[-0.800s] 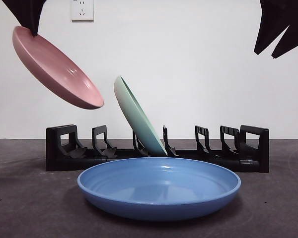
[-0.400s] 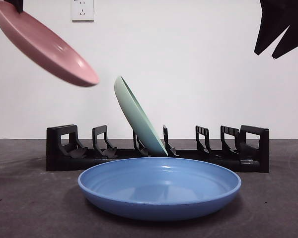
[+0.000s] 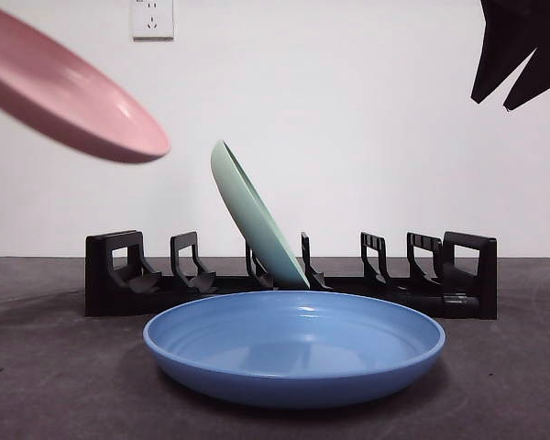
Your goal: Place the plate
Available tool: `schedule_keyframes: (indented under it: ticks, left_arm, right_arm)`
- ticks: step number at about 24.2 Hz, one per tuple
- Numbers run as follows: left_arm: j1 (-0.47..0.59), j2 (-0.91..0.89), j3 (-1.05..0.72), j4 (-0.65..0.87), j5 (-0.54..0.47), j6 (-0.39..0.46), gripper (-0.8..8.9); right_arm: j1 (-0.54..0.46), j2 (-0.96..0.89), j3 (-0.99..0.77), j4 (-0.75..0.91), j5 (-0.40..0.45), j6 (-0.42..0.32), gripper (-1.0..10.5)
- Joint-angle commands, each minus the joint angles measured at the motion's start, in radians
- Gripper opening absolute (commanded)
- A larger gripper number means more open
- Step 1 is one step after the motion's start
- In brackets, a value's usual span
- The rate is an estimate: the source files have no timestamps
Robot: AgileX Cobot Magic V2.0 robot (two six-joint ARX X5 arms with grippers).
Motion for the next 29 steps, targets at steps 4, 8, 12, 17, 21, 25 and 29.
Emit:
schedule_keyframes:
  ticks: [4, 8, 12, 17, 21, 25, 29]
  left_arm:
    - [-0.002, -0.181, -0.242, 0.116, 0.072, -0.121, 0.14]
    - [-0.002, -0.27, -0.398, 0.178, 0.15, -0.204, 0.14]
    - [-0.006, -0.331, -0.552, 0.254, 0.249, -0.295, 0.14]
    - [-0.043, -0.359, -0.702, 0.362, 0.299, -0.406, 0.14]
    - [-0.119, -0.357, -0.789, 0.476, 0.299, -0.504, 0.15]
    - [-0.226, -0.298, -0.837, 0.616, 0.283, -0.61, 0.15]
    - [-0.309, -0.175, -0.836, 0.734, 0.242, -0.688, 0.15]
  right_arm:
    - [0.003, 0.008, 0.012, 0.005, -0.002, 0.003, 2.2]
    - [0.003, 0.008, 0.012, 0.005, -0.002, 0.003, 2.2]
    - [0.003, 0.008, 0.012, 0.003, -0.002, 0.003, 2.2]
    - [0.003, 0.008, 0.012, -0.001, -0.002, 0.003, 2.2]
    - [0.003, 0.008, 0.012, -0.002, -0.002, 0.003, 2.2]
    - [0.003, 0.008, 0.012, -0.002, -0.002, 0.004, 2.2]
    - [0.003, 0.008, 0.012, -0.005, -0.003, 0.011, 2.2]
